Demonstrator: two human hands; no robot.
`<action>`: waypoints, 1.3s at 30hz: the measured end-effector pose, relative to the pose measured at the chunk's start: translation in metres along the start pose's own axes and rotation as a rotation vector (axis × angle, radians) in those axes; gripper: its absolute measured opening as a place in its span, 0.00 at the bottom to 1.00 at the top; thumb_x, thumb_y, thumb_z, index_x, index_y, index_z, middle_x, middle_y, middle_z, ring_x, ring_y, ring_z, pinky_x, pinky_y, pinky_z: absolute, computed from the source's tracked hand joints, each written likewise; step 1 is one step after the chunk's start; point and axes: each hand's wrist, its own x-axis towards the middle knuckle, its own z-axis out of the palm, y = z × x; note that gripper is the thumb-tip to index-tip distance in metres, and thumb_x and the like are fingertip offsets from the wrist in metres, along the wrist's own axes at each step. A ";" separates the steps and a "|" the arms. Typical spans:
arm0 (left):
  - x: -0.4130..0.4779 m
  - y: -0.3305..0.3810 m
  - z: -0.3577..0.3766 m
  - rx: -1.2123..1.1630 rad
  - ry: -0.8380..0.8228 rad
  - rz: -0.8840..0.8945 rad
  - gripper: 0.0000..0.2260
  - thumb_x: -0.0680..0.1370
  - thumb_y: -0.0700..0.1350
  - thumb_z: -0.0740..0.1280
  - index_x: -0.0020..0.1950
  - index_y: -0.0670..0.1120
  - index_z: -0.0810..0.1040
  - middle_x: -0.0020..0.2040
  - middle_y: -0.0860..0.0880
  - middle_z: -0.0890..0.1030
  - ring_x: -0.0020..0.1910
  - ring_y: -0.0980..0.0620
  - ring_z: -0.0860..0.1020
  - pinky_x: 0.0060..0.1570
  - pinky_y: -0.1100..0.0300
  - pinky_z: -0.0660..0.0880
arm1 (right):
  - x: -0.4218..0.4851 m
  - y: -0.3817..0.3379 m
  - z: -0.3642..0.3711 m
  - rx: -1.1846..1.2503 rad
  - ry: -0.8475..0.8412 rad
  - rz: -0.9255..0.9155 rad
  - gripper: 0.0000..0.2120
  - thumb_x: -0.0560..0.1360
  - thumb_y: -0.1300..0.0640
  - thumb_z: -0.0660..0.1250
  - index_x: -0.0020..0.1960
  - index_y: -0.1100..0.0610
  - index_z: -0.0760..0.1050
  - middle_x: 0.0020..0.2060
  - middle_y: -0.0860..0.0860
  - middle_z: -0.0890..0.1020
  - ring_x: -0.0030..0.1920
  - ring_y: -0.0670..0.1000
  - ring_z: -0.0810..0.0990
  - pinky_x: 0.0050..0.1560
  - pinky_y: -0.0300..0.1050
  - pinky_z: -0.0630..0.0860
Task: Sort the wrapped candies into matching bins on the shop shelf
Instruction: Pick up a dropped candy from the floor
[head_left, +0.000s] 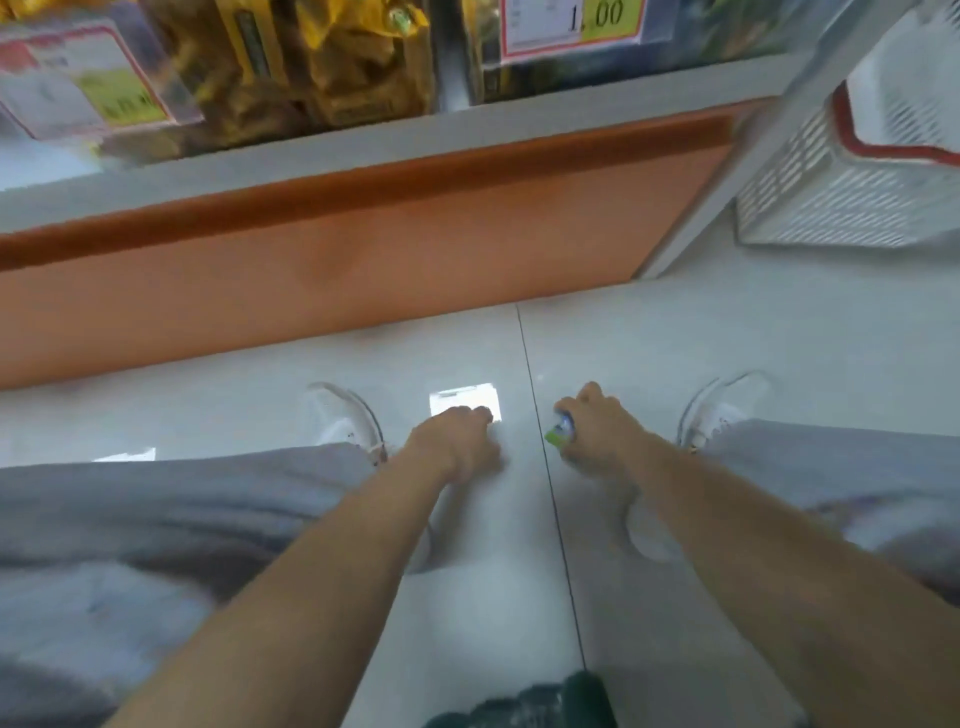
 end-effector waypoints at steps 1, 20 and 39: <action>0.002 0.002 0.002 -0.012 0.003 -0.001 0.21 0.82 0.53 0.58 0.73 0.47 0.68 0.70 0.44 0.73 0.68 0.43 0.71 0.66 0.50 0.69 | 0.003 0.000 0.010 -0.022 -0.004 0.011 0.14 0.78 0.51 0.65 0.61 0.53 0.70 0.60 0.57 0.70 0.55 0.61 0.76 0.54 0.52 0.75; -0.110 0.057 -0.166 -0.660 0.280 0.298 0.04 0.78 0.44 0.72 0.45 0.47 0.79 0.39 0.49 0.86 0.34 0.56 0.80 0.35 0.62 0.71 | -0.115 -0.076 -0.235 0.248 0.163 -0.370 0.10 0.80 0.57 0.67 0.40 0.53 0.77 0.33 0.49 0.82 0.32 0.44 0.79 0.34 0.38 0.72; -0.184 0.128 -0.307 -0.113 1.233 0.401 0.16 0.75 0.62 0.67 0.61 0.58 0.78 0.51 0.59 0.83 0.51 0.56 0.80 0.48 0.54 0.78 | -0.184 -0.083 -0.390 0.540 0.806 -0.667 0.09 0.80 0.63 0.66 0.52 0.51 0.80 0.41 0.46 0.86 0.41 0.47 0.84 0.45 0.48 0.81</action>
